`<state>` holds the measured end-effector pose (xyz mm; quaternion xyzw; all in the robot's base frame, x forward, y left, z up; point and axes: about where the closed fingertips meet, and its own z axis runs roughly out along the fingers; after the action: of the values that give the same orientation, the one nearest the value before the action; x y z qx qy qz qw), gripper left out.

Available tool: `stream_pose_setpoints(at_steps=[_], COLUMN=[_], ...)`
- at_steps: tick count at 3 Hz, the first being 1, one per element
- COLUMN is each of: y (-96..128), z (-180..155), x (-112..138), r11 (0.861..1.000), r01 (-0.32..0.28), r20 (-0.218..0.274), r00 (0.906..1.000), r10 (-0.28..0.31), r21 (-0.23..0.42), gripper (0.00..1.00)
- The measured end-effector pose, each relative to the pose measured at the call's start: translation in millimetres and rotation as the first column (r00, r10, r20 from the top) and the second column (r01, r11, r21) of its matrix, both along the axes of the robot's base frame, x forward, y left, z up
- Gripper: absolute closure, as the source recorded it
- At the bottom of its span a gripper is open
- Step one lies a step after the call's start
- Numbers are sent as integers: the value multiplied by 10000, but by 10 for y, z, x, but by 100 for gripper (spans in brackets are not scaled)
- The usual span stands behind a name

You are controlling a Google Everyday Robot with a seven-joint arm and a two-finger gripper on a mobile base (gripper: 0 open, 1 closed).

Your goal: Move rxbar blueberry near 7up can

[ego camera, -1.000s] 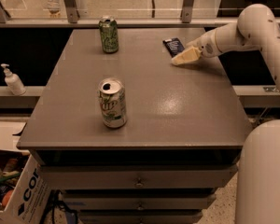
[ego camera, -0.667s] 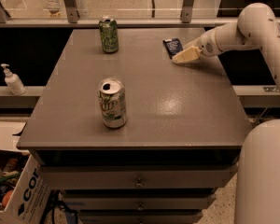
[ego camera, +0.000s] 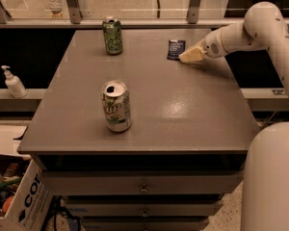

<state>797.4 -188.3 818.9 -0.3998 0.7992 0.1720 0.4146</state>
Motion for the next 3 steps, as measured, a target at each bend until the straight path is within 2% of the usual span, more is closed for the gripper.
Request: stream_pose_setpoints(at_steps=[2, 3], y=[0, -54], z=[1, 497], x=[0, -120], r11=[10000, 9977], r01=[-1, -286], r20=[3, 1052], r00=[10000, 9942], r10=[1, 219], r21=[3, 618], gripper=[100, 100])
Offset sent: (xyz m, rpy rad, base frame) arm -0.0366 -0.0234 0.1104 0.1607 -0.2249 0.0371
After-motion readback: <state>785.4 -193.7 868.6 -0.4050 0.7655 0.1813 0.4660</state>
